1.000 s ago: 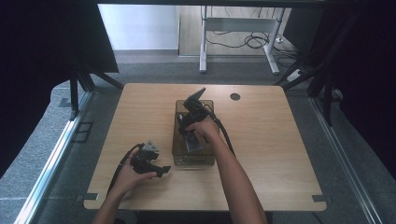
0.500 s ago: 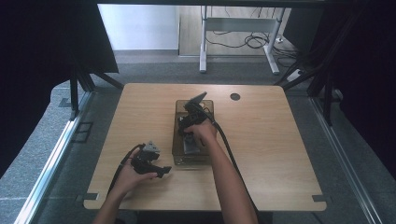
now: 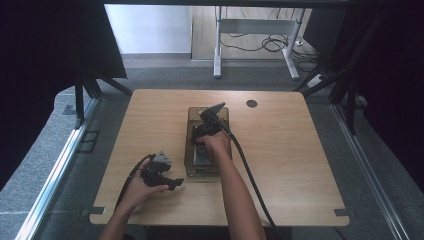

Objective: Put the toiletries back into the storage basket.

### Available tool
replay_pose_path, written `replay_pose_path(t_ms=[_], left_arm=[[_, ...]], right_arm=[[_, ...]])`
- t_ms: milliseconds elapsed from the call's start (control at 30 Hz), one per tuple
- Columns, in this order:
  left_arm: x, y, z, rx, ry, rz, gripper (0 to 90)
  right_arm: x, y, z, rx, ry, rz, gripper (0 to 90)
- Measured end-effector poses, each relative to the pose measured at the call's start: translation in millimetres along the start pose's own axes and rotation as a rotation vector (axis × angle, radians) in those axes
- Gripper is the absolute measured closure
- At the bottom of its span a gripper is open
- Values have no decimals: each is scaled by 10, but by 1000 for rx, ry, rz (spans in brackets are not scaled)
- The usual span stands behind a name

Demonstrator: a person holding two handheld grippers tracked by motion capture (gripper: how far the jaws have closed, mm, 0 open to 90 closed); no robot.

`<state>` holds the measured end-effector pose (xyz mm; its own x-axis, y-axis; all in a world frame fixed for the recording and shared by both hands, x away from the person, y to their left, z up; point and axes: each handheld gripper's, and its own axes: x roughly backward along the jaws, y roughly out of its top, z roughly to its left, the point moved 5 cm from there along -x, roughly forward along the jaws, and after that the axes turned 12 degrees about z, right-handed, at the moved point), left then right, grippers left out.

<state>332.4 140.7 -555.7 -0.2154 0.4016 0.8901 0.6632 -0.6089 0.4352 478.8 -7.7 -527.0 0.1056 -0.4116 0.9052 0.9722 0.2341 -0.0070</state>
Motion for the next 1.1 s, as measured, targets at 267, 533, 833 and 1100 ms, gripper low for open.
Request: replay_pose_path(t_ms=[267,533,833,1100], left_arm=[[-3,2,-3,8,-3,-4,232],[-4,4,-7,-2,-1,1,232],[-15,5,-4,-5,-1,3,232],[-27,9,-18,0,0,3,232]], right_arm=[[-102,-13,8,-19,11,-6,459],[-196,-59,-17,-19,7,20,455],[-231,-86,-18,-32,-6,30,435],[-98,-143,6,7,-57,23,372]])
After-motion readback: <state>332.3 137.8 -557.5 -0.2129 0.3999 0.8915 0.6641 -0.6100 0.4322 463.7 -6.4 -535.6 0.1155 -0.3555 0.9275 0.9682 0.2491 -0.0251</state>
